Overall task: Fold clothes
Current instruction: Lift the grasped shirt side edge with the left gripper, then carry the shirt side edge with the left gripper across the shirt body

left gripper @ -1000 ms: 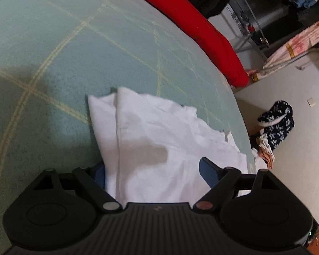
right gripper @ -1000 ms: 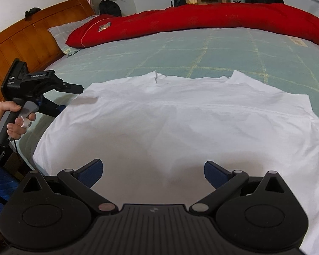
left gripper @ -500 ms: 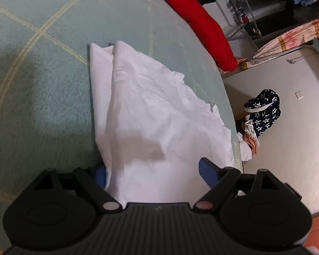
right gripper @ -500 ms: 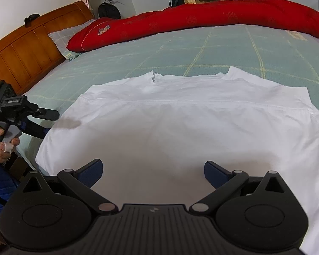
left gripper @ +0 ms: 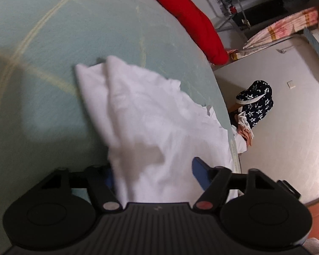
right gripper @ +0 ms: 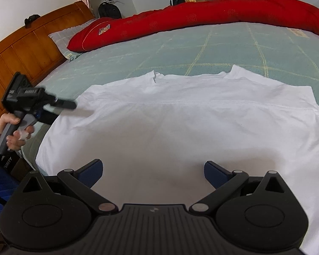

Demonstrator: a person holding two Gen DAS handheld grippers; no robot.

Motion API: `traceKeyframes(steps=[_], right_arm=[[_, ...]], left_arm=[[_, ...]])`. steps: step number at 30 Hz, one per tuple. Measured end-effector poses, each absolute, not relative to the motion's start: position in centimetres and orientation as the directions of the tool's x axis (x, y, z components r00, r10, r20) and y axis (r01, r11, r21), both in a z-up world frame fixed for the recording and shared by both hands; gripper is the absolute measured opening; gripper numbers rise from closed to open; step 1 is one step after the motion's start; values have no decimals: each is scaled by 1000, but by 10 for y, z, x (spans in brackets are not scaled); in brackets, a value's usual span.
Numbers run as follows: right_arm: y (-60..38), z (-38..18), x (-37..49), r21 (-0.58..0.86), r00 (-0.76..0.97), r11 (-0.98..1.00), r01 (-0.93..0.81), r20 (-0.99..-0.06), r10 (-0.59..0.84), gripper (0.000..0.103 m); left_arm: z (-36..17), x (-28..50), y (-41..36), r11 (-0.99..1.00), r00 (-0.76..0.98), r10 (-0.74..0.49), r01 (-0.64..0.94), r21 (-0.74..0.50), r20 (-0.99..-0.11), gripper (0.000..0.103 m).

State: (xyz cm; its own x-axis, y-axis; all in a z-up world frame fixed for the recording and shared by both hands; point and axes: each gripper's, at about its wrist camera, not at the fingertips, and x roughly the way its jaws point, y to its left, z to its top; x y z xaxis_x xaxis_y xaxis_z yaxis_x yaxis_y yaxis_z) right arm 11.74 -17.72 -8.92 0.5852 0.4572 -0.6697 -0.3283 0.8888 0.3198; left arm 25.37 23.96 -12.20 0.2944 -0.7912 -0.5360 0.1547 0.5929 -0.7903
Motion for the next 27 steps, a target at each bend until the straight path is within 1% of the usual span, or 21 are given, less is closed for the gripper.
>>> traceKeyframes(steps=[1, 4, 5, 6, 10, 14, 18, 22, 24, 27], right_arm=[[-179, -90, 119, 325, 585, 889, -323, -670, 457, 103], [-181, -93, 122, 333, 585, 889, -315, -669, 459, 103], [-181, -93, 123, 334, 585, 888, -315, -669, 459, 103], [-181, -93, 124, 335, 584, 888, -315, -669, 460, 103], [-183, -91, 128, 356, 590, 882, -309, -655, 472, 103], [-185, -84, 139, 434, 593, 854, -287, -620, 514, 103], [-171, -76, 154, 507, 595, 823, -258, -588, 548, 103], [-149, -73, 164, 543, 587, 801, -254, -571, 574, 103], [-139, -77, 169, 552, 584, 800, -235, -578, 570, 103], [-132, -90, 178, 536, 594, 825, -178, -610, 525, 103]], left_arm=[[-124, 252, 242, 594, 295, -790, 149, -791, -538, 60], [-128, 252, 243, 621, 301, -768, 140, -771, -565, 39], [-129, 254, 243, 646, 304, -748, 126, -753, -591, 25], [-131, 255, 243, 663, 305, -731, 107, -741, -610, 16], [-124, 250, 236, 711, 318, -692, 148, -687, -648, 15], [-112, 246, 226, 760, 331, -647, 201, -619, -687, 15], [-110, 242, 225, 780, 346, -624, 231, -581, -701, 15], [-109, 238, 229, 788, 361, -614, 242, -566, -702, 15], [-108, 236, 230, 790, 366, -613, 243, -564, -700, 15], [-108, 234, 229, 793, 375, -608, 251, -555, -700, 15]])
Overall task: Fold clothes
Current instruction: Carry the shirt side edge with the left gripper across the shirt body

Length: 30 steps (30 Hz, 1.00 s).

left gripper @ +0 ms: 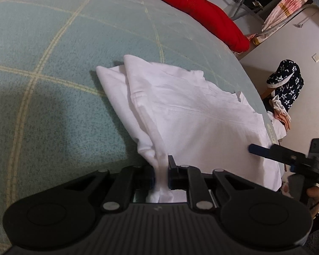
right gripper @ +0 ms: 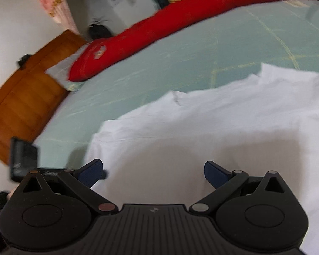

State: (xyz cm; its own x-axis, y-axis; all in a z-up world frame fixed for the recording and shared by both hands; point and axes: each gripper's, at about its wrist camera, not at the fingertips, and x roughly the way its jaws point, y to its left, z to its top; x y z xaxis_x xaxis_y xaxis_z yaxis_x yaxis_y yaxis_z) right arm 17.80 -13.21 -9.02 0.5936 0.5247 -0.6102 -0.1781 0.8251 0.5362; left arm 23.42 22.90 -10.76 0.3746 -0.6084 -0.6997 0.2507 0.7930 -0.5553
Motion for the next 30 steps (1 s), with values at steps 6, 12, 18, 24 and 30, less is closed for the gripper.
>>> traceKeyframes(steps=[6, 12, 18, 24, 30], right_arm=[[-126, -96, 203, 493, 625, 855, -159, -620, 474, 103], [-125, -98, 240, 481, 641, 865, -146, -619, 453, 103], [-127, -93, 240, 478, 636, 860, -179, -611, 472, 103], [-138, -86, 208, 458, 618, 863, -212, -621, 482, 103], [-161, -80, 164, 433, 605, 868, -244, -631, 485, 103]], left_arm=[[-110, 235, 231, 782, 376, -623, 260, -567, -686, 15], [-113, 236, 236, 766, 371, -640, 239, -597, -673, 15], [-110, 236, 234, 778, 368, -627, 247, -578, -687, 15], [-102, 237, 227, 809, 360, -587, 224, -543, -725, 14], [-86, 238, 215, 854, 349, -521, 209, -477, -779, 10]])
